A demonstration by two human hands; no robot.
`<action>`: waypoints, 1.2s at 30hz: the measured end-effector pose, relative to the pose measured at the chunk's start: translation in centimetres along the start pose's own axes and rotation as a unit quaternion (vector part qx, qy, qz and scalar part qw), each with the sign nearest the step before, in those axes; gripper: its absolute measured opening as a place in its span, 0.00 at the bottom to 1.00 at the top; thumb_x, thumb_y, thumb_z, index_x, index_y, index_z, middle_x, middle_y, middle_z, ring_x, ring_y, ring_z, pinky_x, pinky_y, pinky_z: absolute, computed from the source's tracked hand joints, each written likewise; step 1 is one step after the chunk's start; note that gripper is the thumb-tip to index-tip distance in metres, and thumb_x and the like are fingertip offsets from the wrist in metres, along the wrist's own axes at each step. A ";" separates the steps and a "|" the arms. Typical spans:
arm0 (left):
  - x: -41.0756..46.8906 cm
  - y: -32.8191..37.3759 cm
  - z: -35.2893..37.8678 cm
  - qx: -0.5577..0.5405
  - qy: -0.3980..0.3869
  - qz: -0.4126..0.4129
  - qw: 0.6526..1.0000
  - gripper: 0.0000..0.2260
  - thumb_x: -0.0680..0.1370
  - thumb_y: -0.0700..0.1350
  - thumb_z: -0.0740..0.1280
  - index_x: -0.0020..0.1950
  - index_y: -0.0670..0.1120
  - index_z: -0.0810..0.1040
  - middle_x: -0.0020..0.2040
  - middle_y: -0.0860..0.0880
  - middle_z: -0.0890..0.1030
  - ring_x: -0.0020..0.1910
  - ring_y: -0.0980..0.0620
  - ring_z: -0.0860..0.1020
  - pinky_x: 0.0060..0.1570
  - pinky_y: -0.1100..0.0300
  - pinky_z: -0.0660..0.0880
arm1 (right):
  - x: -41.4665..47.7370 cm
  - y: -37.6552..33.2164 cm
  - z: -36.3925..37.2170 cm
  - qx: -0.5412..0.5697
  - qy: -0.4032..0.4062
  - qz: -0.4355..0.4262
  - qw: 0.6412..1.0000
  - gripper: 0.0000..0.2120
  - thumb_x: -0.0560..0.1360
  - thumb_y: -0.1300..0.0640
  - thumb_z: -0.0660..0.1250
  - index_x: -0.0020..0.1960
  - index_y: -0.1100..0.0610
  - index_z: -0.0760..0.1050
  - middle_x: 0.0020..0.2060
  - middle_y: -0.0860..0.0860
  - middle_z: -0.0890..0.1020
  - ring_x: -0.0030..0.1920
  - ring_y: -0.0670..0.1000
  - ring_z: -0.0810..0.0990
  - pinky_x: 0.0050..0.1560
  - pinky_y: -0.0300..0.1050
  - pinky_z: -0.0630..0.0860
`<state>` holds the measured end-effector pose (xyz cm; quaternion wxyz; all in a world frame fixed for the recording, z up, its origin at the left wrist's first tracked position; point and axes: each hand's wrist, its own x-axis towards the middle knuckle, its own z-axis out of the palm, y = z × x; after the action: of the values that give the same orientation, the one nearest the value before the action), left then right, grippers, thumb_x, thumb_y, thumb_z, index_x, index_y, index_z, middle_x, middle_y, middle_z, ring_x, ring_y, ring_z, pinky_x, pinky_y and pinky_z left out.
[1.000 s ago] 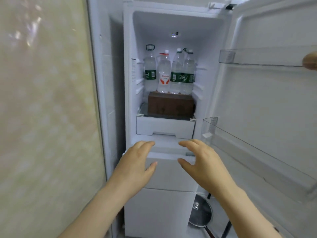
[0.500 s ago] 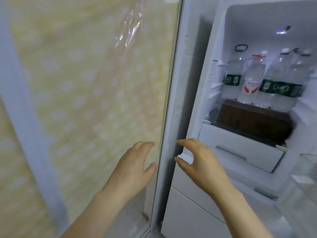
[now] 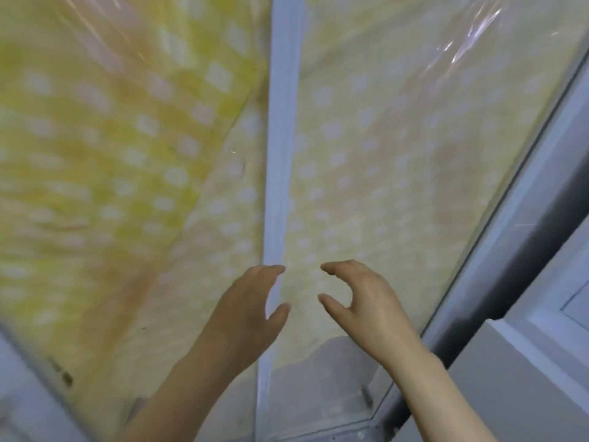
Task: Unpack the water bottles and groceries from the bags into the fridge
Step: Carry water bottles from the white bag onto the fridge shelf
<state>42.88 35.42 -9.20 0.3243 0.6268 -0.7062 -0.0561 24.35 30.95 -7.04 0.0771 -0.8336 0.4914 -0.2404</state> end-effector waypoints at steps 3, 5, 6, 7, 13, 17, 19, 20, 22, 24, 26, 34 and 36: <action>-2.6 -2.9 -2.1 0.004 0.019 -0.052 0.998 0.24 0.75 0.45 0.69 0.70 0.47 0.69 0.65 0.50 0.74 0.63 0.50 0.73 0.62 0.62 0.66 | 1.2 -3.5 2.4 0.012 -0.027 -0.044 0.999 0.21 0.74 0.53 0.69 0.66 0.52 0.74 0.61 0.47 0.78 0.61 0.47 0.76 0.60 0.36 0.68; -4.3 -4.8 -3.8 0.012 0.030 -0.083 0.996 0.24 0.76 0.47 0.68 0.71 0.49 0.68 0.66 0.51 0.72 0.64 0.52 0.72 0.62 0.63 0.65 | 1.8 -6.1 3.9 0.023 -0.043 -0.071 0.996 0.21 0.74 0.53 0.70 0.66 0.53 0.74 0.61 0.48 0.78 0.61 0.49 0.76 0.60 0.39 0.69; -5.1 -5.7 -4.6 0.014 0.035 -0.095 0.995 0.24 0.76 0.47 0.67 0.71 0.49 0.67 0.67 0.52 0.71 0.65 0.53 0.71 0.62 0.65 0.63 | 2.0 -7.3 4.6 0.029 -0.050 -0.084 0.995 0.21 0.74 0.53 0.70 0.65 0.53 0.75 0.60 0.48 0.79 0.61 0.49 0.77 0.60 0.39 0.69; -5.8 -6.6 -5.4 0.019 0.040 -0.105 0.993 0.24 0.77 0.48 0.67 0.72 0.50 0.66 0.68 0.52 0.70 0.65 0.53 0.70 0.62 0.67 0.62 | 2.2 -8.6 5.3 0.035 -0.055 -0.096 0.993 0.20 0.74 0.53 0.70 0.65 0.53 0.75 0.60 0.49 0.79 0.61 0.49 0.77 0.60 0.40 0.70; -11.4 -11.5 -9.9 0.031 0.065 -0.176 0.982 0.24 0.78 0.52 0.63 0.73 0.54 0.62 0.71 0.56 0.65 0.69 0.58 0.66 0.64 0.65 0.62 | 2.2 -16.4 9.7 0.064 -0.095 -0.164 0.980 0.21 0.75 0.52 0.68 0.67 0.51 0.73 0.61 0.46 0.77 0.61 0.46 0.76 0.59 0.37 0.69; -13.7 -12.7 -11.8 0.036 0.077 -0.217 0.973 0.24 0.79 0.53 0.63 0.74 0.55 0.61 0.72 0.57 0.64 0.69 0.57 0.65 0.66 0.61 0.65 | 2.0 -19.2 11.8 0.077 -0.112 -0.192 0.972 0.21 0.76 0.49 0.67 0.68 0.48 0.71 0.63 0.43 0.75 0.62 0.43 0.74 0.59 0.35 0.68; -15.2 -13.4 -12.9 0.041 0.082 -0.238 0.967 0.24 0.78 0.52 0.63 0.73 0.55 0.61 0.70 0.56 0.66 0.66 0.56 0.68 0.63 0.63 0.65 | 2.0 -21.0 12.9 0.083 -0.124 -0.211 0.966 0.21 0.76 0.49 0.67 0.68 0.49 0.71 0.62 0.43 0.76 0.62 0.44 0.75 0.58 0.34 0.67; -16.0 -13.6 -13.3 0.046 0.090 -0.244 0.965 0.24 0.78 0.51 0.63 0.73 0.54 0.62 0.69 0.56 0.67 0.65 0.55 0.69 0.61 0.65 0.64 | 2.0 -21.8 13.3 0.087 -0.131 -0.221 0.962 0.21 0.76 0.50 0.68 0.68 0.49 0.71 0.62 0.43 0.76 0.61 0.44 0.75 0.58 0.33 0.66; -17.2 -14.1 -14.0 0.057 0.106 -0.255 0.959 0.23 0.78 0.51 0.64 0.73 0.53 0.63 0.69 0.55 0.68 0.66 0.56 0.68 0.59 0.69 0.61 | 1.9 -23.1 14.1 0.104 -0.140 -0.241 0.955 0.21 0.76 0.50 0.68 0.68 0.49 0.72 0.62 0.44 0.76 0.62 0.44 0.75 0.57 0.31 0.65; -18.2 -14.1 -14.5 0.061 0.118 -0.278 0.951 0.23 0.78 0.50 0.63 0.73 0.53 0.63 0.70 0.55 0.67 0.67 0.57 0.67 0.59 0.70 0.59 | 2.1 -24.1 14.7 0.119 -0.150 -0.262 0.946 0.21 0.75 0.51 0.69 0.67 0.49 0.72 0.62 0.43 0.76 0.62 0.44 0.75 0.58 0.32 0.66; -18.8 -13.9 -14.8 0.067 0.136 -0.300 0.942 0.23 0.78 0.50 0.64 0.73 0.53 0.63 0.69 0.55 0.68 0.65 0.57 0.68 0.56 0.71 0.60 | 2.4 -24.7 15.3 0.131 -0.160 -0.287 0.935 0.20 0.75 0.51 0.68 0.67 0.49 0.73 0.61 0.43 0.76 0.61 0.44 0.75 0.58 0.33 0.66; -19.4 -10.9 -14.5 0.145 0.200 -0.378 0.892 0.24 0.78 0.50 0.65 0.73 0.52 0.64 0.69 0.55 0.70 0.65 0.58 0.69 0.51 0.76 0.57 | 3.9 -25.5 16.2 0.172 -0.208 -0.398 0.877 0.21 0.76 0.51 0.67 0.68 0.49 0.71 0.61 0.43 0.76 0.60 0.43 0.74 0.56 0.31 0.64; -19.4 -9.9 -14.0 0.156 0.213 -0.398 0.878 0.24 0.77 0.50 0.65 0.72 0.52 0.65 0.69 0.54 0.70 0.66 0.57 0.69 0.54 0.74 0.59 | 4.2 -25.3 16.1 0.187 -0.221 -0.420 0.860 0.21 0.76 0.52 0.67 0.68 0.50 0.71 0.62 0.43 0.76 0.61 0.44 0.74 0.58 0.33 0.66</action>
<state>58.78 55.83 -10.59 0.3146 0.8947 -0.3104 0.0652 53.48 38.38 -10.55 0.2301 -0.9620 0.0109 -0.1467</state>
